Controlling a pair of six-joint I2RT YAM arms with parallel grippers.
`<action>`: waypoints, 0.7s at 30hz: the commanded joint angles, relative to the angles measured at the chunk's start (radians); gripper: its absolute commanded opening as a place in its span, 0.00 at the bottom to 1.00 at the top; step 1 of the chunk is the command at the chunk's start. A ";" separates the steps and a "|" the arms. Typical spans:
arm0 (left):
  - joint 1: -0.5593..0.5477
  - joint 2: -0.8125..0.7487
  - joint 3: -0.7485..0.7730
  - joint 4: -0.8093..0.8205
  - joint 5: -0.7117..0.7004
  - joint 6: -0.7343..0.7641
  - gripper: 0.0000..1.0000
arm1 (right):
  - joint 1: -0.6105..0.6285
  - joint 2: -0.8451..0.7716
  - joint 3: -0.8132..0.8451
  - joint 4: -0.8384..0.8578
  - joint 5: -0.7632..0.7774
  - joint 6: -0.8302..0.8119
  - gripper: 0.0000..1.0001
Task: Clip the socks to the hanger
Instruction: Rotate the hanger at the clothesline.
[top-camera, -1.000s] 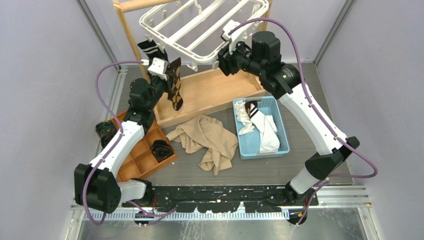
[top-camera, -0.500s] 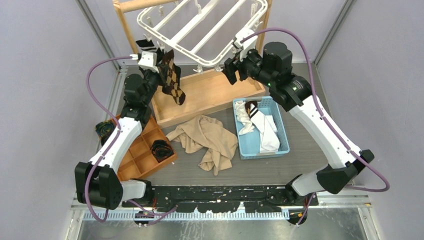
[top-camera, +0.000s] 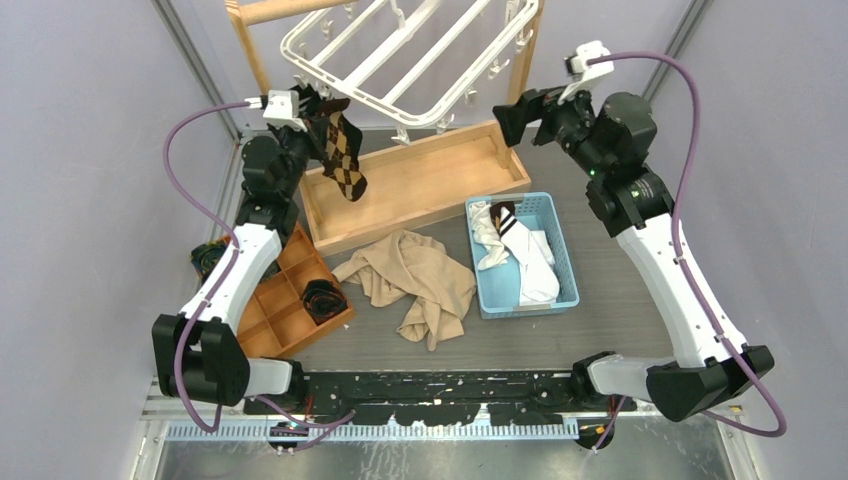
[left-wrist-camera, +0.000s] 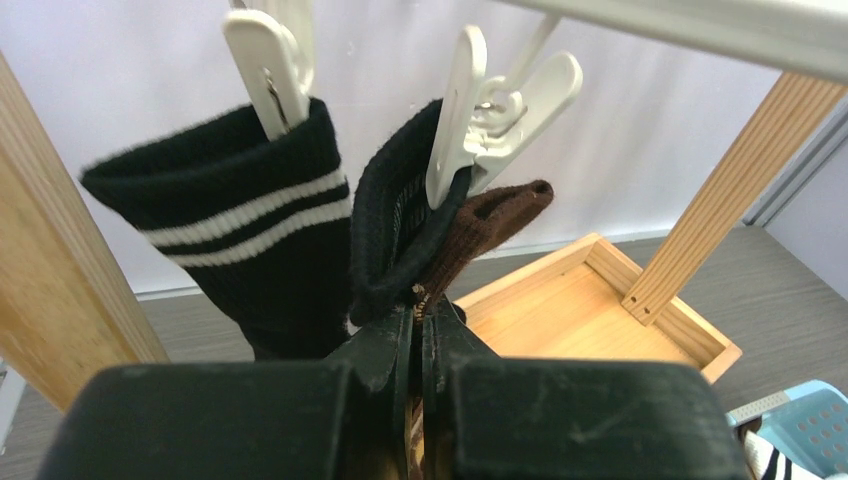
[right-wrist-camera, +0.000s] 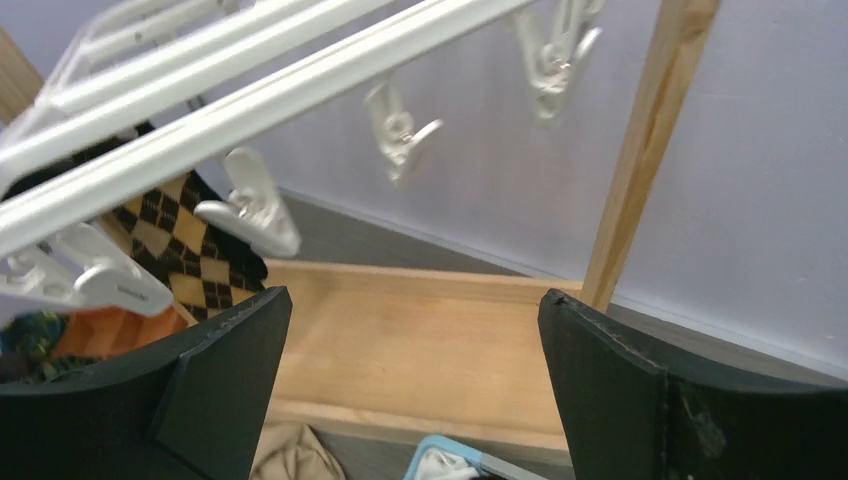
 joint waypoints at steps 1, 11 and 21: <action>0.012 0.012 0.058 0.064 -0.014 -0.020 0.00 | -0.072 -0.019 -0.026 0.299 -0.017 0.344 1.00; 0.014 0.019 0.056 0.075 -0.006 -0.041 0.00 | -0.158 0.162 0.155 0.353 0.242 0.933 0.98; 0.014 0.012 0.034 0.087 0.004 -0.060 0.00 | -0.206 0.327 0.331 0.277 0.243 1.143 0.97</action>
